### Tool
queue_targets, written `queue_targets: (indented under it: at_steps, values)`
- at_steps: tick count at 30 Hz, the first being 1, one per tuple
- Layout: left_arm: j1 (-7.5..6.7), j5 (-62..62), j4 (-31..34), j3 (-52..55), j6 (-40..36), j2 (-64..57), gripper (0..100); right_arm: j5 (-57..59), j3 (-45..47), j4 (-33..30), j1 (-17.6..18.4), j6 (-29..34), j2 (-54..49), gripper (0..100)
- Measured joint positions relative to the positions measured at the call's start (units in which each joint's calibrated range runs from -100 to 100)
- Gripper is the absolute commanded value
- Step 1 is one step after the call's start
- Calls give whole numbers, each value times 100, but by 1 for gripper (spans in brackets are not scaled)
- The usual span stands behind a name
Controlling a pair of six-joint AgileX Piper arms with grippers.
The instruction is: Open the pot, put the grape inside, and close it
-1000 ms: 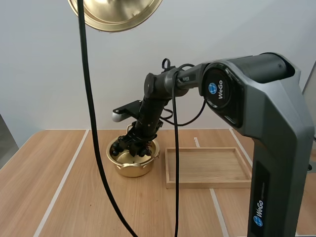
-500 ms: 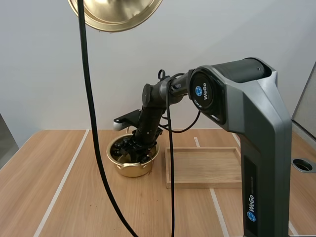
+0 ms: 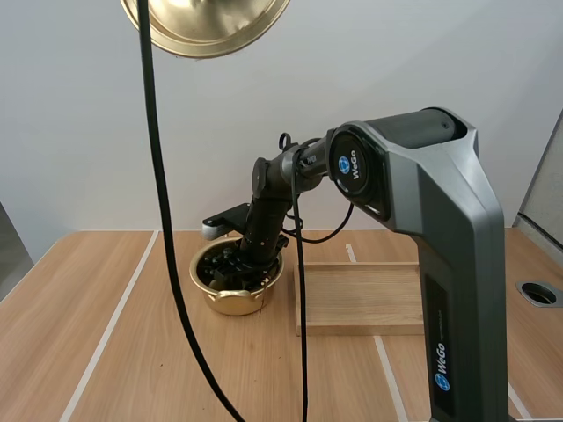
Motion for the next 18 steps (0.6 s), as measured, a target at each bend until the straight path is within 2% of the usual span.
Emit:
queue_targets:
  at_steps: [3,4,6,8,9,10,18]
  values:
    - [0,0,0,0,0,0,0,-20,0,9,0,11,0,0]
    - [0,0,0,0,0,0,0,-35,0,9,0,11,0,4]
    - [0,0,0,0,0,0,0,-55,0,35,0,23,0,34]
    - [0,0,0,0,0,0,0,-55,0,59,0,31,0,76]
    - [0,0,0,0,0,0,0,-55,0,70,0,31,0,93]
    - [0,0,0,0,0,0,0,-55,0,115,0,31,0,100]
    - [0,0,0,0,0,0,0,-106,0,296,5,31,0,100]
